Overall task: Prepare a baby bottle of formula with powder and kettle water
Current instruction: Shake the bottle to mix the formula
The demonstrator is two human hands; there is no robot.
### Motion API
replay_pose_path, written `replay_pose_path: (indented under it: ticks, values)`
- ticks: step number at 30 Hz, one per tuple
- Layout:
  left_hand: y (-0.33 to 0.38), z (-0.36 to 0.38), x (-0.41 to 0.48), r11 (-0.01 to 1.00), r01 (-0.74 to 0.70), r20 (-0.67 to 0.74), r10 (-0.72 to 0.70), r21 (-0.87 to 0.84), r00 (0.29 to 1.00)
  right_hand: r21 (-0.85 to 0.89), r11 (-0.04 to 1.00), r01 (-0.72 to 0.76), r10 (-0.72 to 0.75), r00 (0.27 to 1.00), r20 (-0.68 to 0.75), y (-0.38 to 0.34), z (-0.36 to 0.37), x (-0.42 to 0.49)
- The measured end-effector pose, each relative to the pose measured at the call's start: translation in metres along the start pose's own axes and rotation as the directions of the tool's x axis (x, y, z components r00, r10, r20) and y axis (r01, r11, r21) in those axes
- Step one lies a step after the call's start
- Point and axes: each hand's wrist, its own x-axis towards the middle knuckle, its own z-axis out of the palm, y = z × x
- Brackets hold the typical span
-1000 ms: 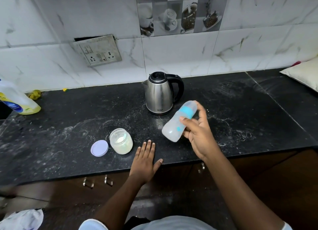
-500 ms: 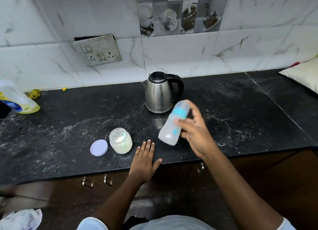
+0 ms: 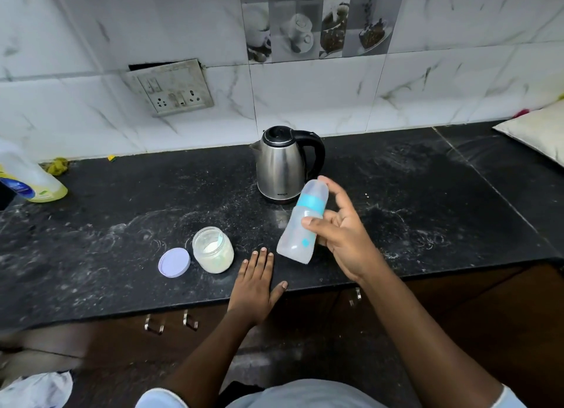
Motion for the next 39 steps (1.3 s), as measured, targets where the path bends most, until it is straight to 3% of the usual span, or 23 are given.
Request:
replay_pose_path:
  ticks: [4, 7, 8, 11, 13, 17, 21, 29, 39]
  values:
    - [0.001, 0.0, 0.001, 1.0, -0.002, -0.012, 0.002, -0.007, 1.0, 0.091, 0.995, 0.039, -0.023, 0.985, -0.173, 0.003, -0.005, 0.004]
    - [0.0, 0.0, 0.0, 1.0, -0.004, -0.013, 0.004, -0.015, 1.0, -0.017, 1.0, -0.001, 0.001, 1.0, -0.02, 0.006, -0.005, 0.0]
    - [0.0, -0.001, 0.0, 1.0, -0.004, -0.004, 0.004, -0.018, 1.0, -0.022, 1.0, 0.013, -0.013, 0.999, -0.033, 0.008, -0.005, -0.001]
    - [0.003, -0.004, -0.001, 1.0, -0.004, -0.015, 0.003, -0.027, 1.0, 0.015, 0.994, 0.112, -0.104, 0.96, -0.259, 0.011, -0.009, 0.006]
    - [0.004, -0.006, -0.003, 1.0, 0.0, -0.009, 0.0, -0.029, 1.0, -0.097, 0.985, 0.145, -0.168, 0.936, -0.31, 0.019, -0.015, 0.013]
    - [0.004, -0.009, -0.004, 1.0, 0.01, 0.004, -0.01, -0.028, 1.0, -0.467, 0.871, 0.152, -0.246, 0.958, -0.147, 0.048, -0.021, 0.022]
    - [0.004, -0.012, -0.003, 1.0, 0.012, 0.029, -0.011, -0.013, 1.0, -0.614, 0.778, 0.136, -0.221, 0.973, -0.065, 0.078, -0.02, 0.04]
    - [0.006, -0.018, -0.004, 0.999, 0.024, 0.044, -0.022, -0.035, 0.999, -0.715, 0.696, 0.056, -0.139, 0.989, -0.058, 0.121, -0.021, 0.059]
    - [0.007, -0.025, -0.003, 0.997, 0.036, 0.121, -0.027, -0.069, 0.992, -0.714, 0.701, -0.003, -0.129, 0.983, -0.132, 0.141, -0.023, 0.06]
